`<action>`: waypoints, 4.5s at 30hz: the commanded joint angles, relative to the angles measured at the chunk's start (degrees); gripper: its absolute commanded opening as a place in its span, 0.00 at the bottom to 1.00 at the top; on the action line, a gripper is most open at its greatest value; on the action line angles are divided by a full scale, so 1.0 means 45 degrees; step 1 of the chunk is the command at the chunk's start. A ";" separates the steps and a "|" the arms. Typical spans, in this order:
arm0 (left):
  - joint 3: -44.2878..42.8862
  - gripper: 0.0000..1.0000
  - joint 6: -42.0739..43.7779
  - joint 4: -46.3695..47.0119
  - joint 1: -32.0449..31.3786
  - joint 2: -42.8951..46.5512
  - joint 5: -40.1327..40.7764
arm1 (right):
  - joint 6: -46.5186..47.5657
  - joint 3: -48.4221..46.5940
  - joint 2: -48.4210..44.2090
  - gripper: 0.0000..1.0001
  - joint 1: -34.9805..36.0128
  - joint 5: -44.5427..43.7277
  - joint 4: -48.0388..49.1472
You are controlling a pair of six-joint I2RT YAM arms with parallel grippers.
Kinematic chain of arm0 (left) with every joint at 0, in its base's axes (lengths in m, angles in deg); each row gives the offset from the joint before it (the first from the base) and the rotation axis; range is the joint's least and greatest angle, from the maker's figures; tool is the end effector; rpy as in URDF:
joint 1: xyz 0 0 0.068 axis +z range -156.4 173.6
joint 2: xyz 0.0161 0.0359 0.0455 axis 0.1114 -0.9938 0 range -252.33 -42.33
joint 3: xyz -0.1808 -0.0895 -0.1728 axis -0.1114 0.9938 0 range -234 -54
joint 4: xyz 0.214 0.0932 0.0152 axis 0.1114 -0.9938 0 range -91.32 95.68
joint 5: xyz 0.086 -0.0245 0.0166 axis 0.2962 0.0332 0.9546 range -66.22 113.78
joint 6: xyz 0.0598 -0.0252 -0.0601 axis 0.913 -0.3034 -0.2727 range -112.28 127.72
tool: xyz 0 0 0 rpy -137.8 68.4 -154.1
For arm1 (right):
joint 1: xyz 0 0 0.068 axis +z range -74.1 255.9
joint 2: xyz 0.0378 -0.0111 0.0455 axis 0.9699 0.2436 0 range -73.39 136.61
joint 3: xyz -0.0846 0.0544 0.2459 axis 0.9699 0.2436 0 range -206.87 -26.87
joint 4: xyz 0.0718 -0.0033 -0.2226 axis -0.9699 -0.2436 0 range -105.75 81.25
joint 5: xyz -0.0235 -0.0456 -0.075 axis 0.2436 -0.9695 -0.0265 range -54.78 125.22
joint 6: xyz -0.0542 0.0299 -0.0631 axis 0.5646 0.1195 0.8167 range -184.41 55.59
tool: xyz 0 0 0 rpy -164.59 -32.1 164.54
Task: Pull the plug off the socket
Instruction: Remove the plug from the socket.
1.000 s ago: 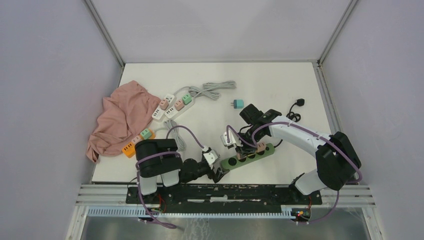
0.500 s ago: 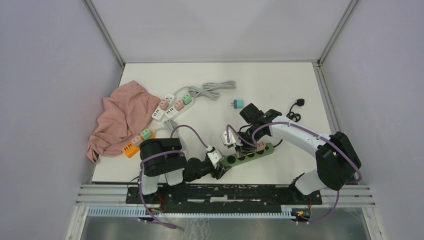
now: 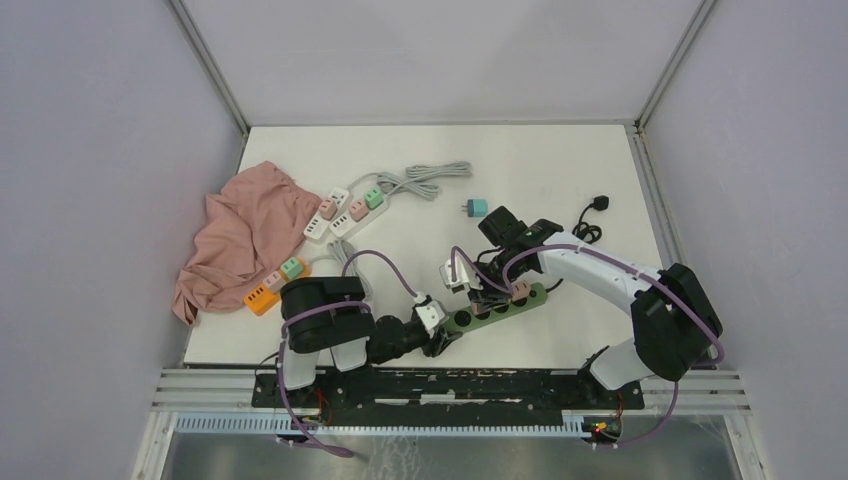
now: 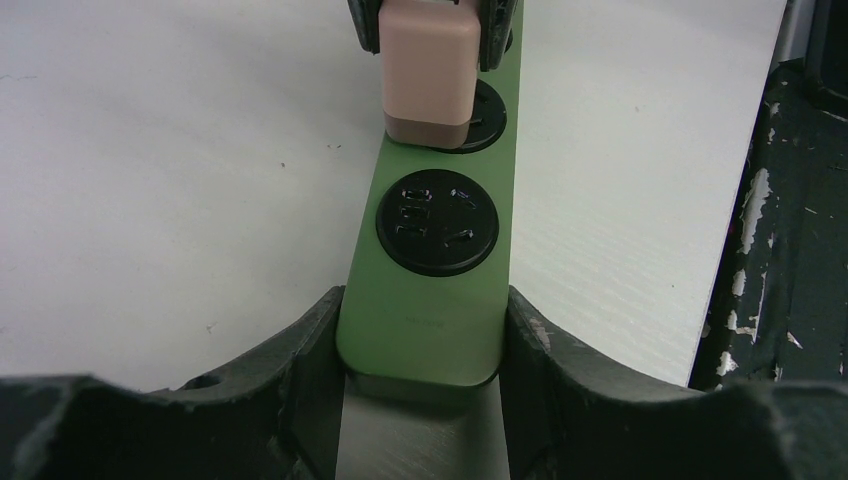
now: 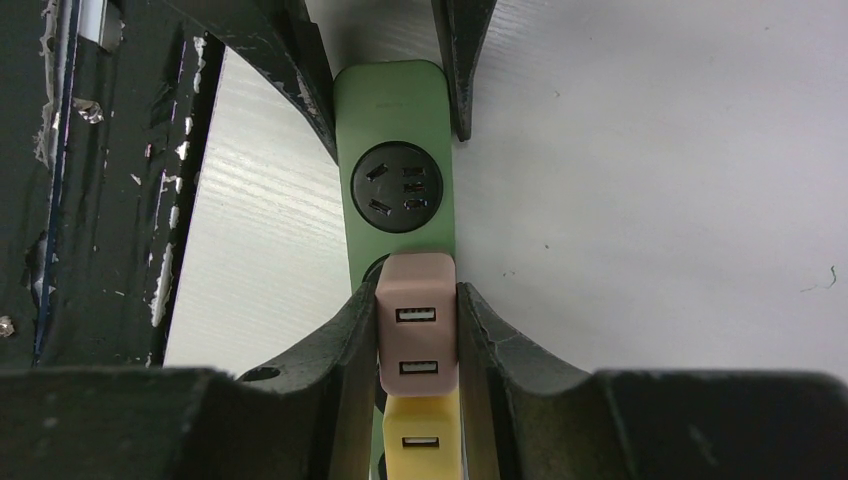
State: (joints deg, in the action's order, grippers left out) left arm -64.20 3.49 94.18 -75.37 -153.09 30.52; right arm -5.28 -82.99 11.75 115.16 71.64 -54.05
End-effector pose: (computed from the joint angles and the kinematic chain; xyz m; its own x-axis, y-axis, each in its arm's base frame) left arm 0.1087 -0.2573 0.0990 -0.1400 0.1601 -0.9771 0.8778 0.4766 -0.0477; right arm 0.1660 0.1961 0.1851 0.1613 -0.7603 -0.6292 -0.9649 -0.2555 0.0614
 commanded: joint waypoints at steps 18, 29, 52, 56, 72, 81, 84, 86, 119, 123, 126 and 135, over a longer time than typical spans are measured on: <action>0.0128 0.03 -0.0164 0.2346 0.0060 -0.0776 -0.0021 | 0.1289 0.0114 -0.0338 0.00 0.0335 0.2822 -0.1195; 0.0134 0.03 -0.0222 0.2353 0.0057 -0.0769 -0.0129 | -0.2990 0.0334 -0.0477 0.00 -0.0047 0.1887 0.2247; 0.0117 0.03 -0.0357 0.2359 0.0049 -0.0845 -0.0284 | -0.2818 0.0234 -0.0702 0.00 0.0402 0.1917 0.2018; 0.0155 0.03 -0.0368 0.2344 0.0055 -0.0849 -0.0279 | -0.2109 0.0281 -0.0927 0.00 -0.0232 0.1748 0.1492; 0.0020 0.03 -0.0426 0.2347 0.0039 -0.0933 -0.0354 | -0.2432 0.0222 -0.0607 0.00 0.0806 0.3426 0.1420; 0.0108 0.03 -0.0427 0.2347 0.0054 -0.0879 -0.0363 | -0.2458 0.0225 -0.0700 0.00 -0.0213 0.2560 0.1384; 0.0079 0.03 -0.0427 0.2359 0.0056 -0.0900 -0.0420 | -0.1046 0.0278 -0.0795 0.00 -0.0196 0.2989 0.0400; 0.0106 0.03 -0.0437 0.2347 0.0053 -0.0861 -0.0438 | -0.0031 0.0277 -0.0779 0.00 -0.0095 0.3375 -0.0339; 0.0080 0.03 -0.0508 0.2343 0.0054 -0.0874 -0.0558 | -0.3894 0.0176 -0.0622 0.00 0.0570 0.3783 0.2376; 0.0078 0.03 -0.0531 0.2355 0.0050 -0.0887 -0.0579 | -0.4665 0.0136 -0.0596 0.00 -0.0109 0.3190 0.2925; 0.0124 0.03 -0.0521 0.2347 0.0034 -0.0880 -0.0557 | -0.4070 0.0241 -0.0803 0.00 -0.0598 0.3019 0.2553; 0.0137 0.03 -0.0540 0.2355 0.0039 -0.0805 -0.0612 | -0.0619 0.0283 -0.0877 0.00 0.0058 0.3947 0.0076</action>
State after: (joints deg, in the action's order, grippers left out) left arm -64.33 3.45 94.53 -75.17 -153.62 27.94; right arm -11.46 -80.19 9.59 112.28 77.54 -51.12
